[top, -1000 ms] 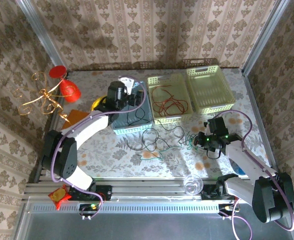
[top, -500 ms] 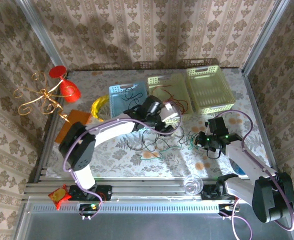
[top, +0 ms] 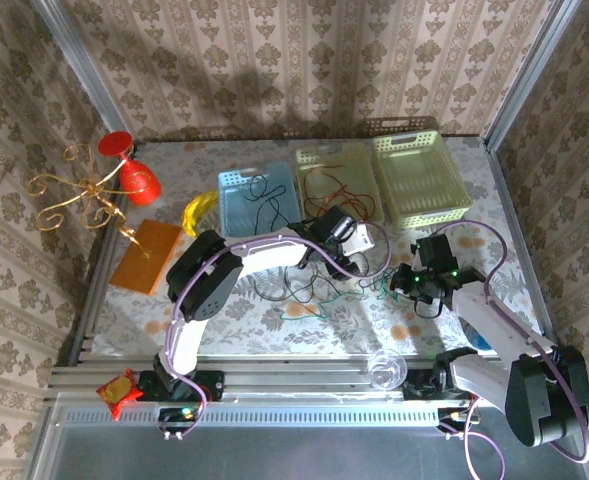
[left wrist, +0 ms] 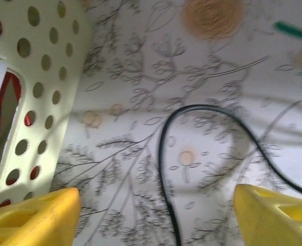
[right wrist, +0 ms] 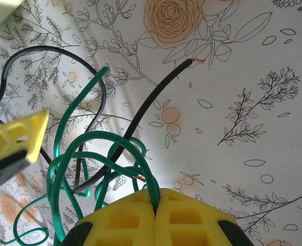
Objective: Untangle the cables
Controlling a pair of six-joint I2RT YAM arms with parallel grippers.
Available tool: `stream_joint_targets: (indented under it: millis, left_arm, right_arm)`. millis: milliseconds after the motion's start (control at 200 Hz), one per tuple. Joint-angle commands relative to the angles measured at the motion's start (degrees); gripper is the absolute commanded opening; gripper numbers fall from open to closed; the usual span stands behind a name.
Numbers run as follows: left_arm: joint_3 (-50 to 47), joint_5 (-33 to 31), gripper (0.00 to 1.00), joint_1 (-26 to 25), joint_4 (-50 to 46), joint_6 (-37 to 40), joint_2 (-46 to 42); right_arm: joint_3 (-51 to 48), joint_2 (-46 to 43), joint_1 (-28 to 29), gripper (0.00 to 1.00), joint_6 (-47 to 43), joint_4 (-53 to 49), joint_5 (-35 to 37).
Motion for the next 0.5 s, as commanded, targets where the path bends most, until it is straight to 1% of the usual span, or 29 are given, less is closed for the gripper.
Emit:
stream_joint_targets:
  millis: [0, 40, 115, 155, 175, 215, 290, 375, 495]
  left_arm:
    - [0.46, -6.20, 0.75, -0.74, 1.74, 3.22, 1.00]
    - [0.83, -5.87, 0.70, -0.89, 1.10, 3.51, 1.37]
    - [1.61, -4.47, 0.56, -1.15, -0.87, 3.87, 1.90]
    - [1.65, -3.13, 0.44, -1.33, -1.79, 4.04, 1.86]
    - [1.57, -2.46, 0.36, -1.45, -2.09, 4.20, 1.72]
    - [1.10, -1.22, 0.22, -1.63, -2.20, 4.29, 1.31]
    - [0.21, 0.38, 0.01, -1.94, -2.15, 4.34, 0.10]
    - [-0.17, 0.65, 0.00, -2.00, -1.73, 3.25, -2.20]
    - [-0.72, 1.89, 0.00, -1.74, 0.96, -0.03, -8.16]
  right_arm:
    - [0.45, -1.01, -0.22, 0.00, 0.21, -2.10, 0.25]
    - [0.43, -1.01, -0.23, 0.00, 0.21, -2.11, 0.16]
    - [0.55, -0.92, -0.29, 0.00, 0.13, -2.06, 0.16]
    - [0.63, -0.92, -0.32, 0.00, 0.14, -2.02, 0.24]
    - [0.65, -1.00, -0.27, 0.00, 0.12, -2.02, 0.20]
    - [0.64, -1.07, -0.35, 0.00, 0.25, -1.94, 0.28]
    - [0.55, -1.18, -0.31, 0.00, 0.37, -2.02, 0.58]
    - [0.55, -1.23, -0.33, 0.00, 0.39, -2.02, 0.86]
    - [0.55, -1.18, -0.32, 0.00, 0.82, -1.76, 1.90]
